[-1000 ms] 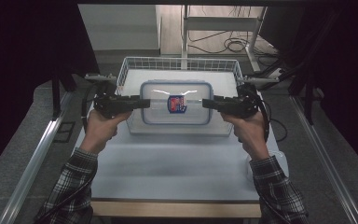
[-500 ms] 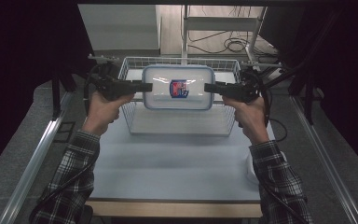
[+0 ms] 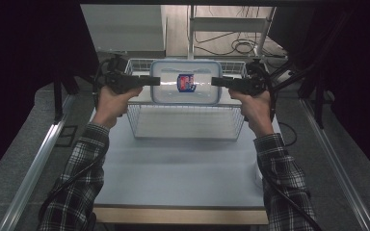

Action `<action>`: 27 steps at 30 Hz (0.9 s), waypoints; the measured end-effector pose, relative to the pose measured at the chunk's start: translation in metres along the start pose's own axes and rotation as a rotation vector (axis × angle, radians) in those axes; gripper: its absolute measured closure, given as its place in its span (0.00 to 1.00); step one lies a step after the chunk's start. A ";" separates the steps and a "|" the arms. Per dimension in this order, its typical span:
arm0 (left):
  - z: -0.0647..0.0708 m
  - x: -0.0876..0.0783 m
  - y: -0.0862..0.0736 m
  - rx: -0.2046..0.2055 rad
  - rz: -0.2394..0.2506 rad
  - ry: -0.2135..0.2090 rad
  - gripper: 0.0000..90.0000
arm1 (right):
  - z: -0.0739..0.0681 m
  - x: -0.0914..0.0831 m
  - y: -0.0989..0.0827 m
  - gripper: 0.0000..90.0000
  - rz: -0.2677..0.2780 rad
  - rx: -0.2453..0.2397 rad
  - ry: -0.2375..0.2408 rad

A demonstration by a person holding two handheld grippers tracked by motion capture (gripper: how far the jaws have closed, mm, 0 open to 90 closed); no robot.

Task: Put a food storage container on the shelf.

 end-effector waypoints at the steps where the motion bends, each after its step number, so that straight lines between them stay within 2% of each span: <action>1: 0.000 0.000 0.000 0.000 0.000 0.000 0.58 | 0.002 0.001 0.000 0.54 -0.001 0.000 -0.001; 4: -0.004 0.003 0.001 -0.021 0.018 -0.009 0.58 | 0.006 0.005 -0.001 0.54 0.004 0.019 -0.002; 7: -0.005 0.003 0.001 0.000 0.022 -0.002 0.57 | 0.007 0.007 -0.001 0.54 0.005 0.019 0.001; 11: -0.006 0.003 0.001 0.007 0.041 0.002 0.57 | 0.008 0.009 -0.001 0.53 0.011 0.022 -0.005; 22: -0.010 0.006 0.001 -0.003 0.062 -0.004 0.55 | 0.009 0.011 -0.001 0.53 0.015 0.039 -0.018; 27: -0.012 0.008 0.002 -0.014 0.064 -0.005 0.55 | 0.009 0.013 -0.003 0.51 -0.002 0.021 -0.041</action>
Point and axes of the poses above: each handheld gripper's, and its own axes: x roughly forward along the jaws, y roughly out of its top, z roughly to its right, the point moved 1 cm from there along x, roughly forward along the jaws, and after that the axes turned 14 degrees about -x, right-handed, at the moved point
